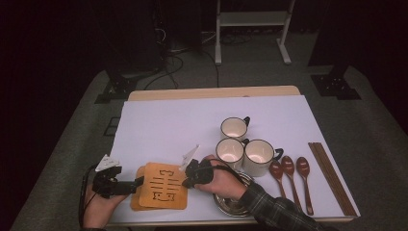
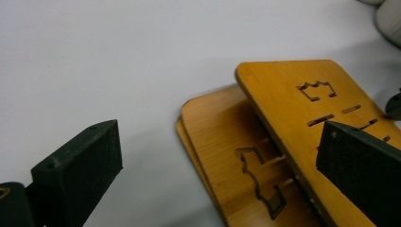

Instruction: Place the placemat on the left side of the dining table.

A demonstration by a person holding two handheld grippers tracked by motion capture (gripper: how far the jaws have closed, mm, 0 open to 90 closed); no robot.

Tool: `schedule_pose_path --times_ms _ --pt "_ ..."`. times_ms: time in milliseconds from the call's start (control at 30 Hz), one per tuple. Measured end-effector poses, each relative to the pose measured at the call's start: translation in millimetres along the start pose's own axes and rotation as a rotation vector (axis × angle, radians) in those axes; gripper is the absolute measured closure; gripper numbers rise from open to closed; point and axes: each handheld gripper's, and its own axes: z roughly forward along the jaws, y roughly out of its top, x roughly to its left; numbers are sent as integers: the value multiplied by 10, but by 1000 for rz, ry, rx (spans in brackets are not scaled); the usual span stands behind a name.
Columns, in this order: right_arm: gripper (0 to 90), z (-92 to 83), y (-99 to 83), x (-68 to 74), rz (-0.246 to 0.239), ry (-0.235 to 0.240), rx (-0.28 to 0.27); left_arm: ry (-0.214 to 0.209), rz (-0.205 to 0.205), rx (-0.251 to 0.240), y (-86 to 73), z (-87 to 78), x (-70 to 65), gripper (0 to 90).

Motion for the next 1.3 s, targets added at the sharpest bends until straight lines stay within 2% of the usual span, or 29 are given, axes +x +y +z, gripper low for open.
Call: schedule_pose_path --times_ms 433,933,1300 --pt "898 1 0 0 -2 -1 0 -48 12 2 13 108 -132 3" --pt "898 2 0 1 -3 -1 0 -106 29 43 -1 227 -250 9" --pt "898 2 -1 2 -3 -2 0 -158 -14 47 -5 241 -266 101"
